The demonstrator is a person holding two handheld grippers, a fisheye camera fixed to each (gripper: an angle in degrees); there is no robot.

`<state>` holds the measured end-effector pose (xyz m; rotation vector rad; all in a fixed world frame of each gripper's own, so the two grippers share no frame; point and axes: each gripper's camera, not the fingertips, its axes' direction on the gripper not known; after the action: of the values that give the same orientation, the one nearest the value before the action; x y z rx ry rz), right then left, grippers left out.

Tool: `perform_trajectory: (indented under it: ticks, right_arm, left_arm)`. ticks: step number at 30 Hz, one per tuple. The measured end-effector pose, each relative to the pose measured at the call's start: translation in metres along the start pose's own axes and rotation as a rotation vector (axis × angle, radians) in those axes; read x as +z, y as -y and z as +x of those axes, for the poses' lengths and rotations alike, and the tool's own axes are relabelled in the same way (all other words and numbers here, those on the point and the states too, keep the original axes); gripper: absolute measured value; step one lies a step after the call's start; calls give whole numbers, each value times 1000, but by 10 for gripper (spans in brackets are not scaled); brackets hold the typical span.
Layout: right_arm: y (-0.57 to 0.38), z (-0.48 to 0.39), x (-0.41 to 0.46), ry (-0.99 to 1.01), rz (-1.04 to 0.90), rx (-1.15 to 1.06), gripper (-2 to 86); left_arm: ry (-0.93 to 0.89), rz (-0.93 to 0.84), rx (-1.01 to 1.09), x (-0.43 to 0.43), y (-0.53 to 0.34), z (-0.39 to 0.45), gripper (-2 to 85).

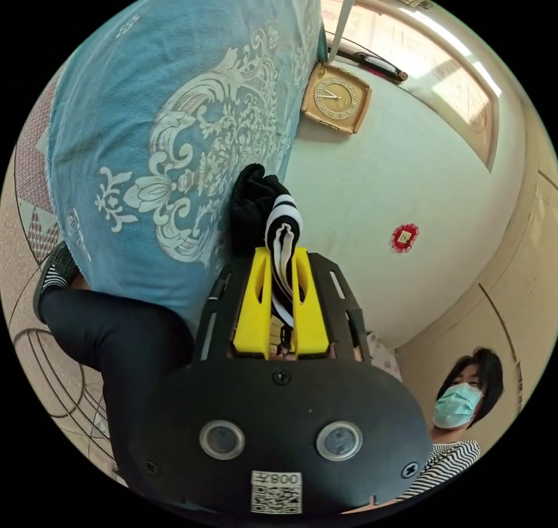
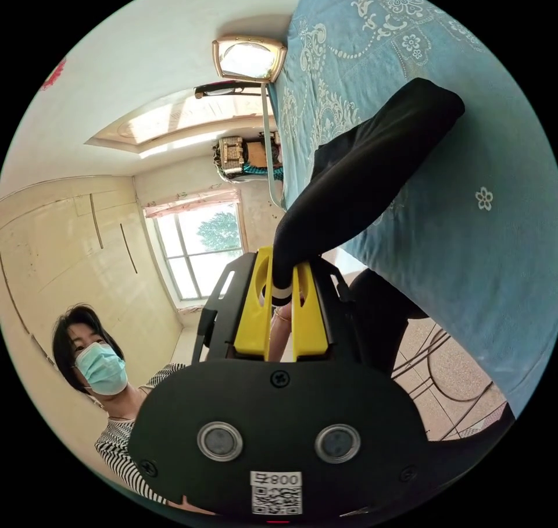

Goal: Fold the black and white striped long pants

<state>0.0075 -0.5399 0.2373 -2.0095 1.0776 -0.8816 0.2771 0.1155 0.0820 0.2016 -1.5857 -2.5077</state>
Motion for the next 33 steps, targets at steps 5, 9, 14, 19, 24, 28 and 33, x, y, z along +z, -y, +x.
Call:
perform_trajectory:
  ticks: [5, 9, 14, 19, 24, 28, 33]
  right_arm:
    - [-66, 17, -56, -2, -4, -56, 33]
    - [-123, 28, -100, 29, 17, -98, 28]
    - [-221, 46, -179, 77, 89, -174, 24]
    - [-318, 72, -268, 114, 220, -228, 21]
    - [-421, 99, -383, 106, 406, -285, 21]
    - [-519, 107, -508, 45, 614, -359, 20]
    - [-644, 85, -648, -144, 849, -482, 22]
  left_arm:
    - [21, -72, 96, 16, 16, 101, 63]
    - [38, -152, 162, 36, 28, 177, 62]
    - [37, -268, 242, 90, 47, 290, 60]
    - [47, -429, 283, 171, 61, 385, 58]
    - [84, -640, 331, 299, 66, 480, 58]
    - [50, -859, 379, 448, 46, 570, 58]
    - [-67, -1110, 454, 620, -11, 685, 60]
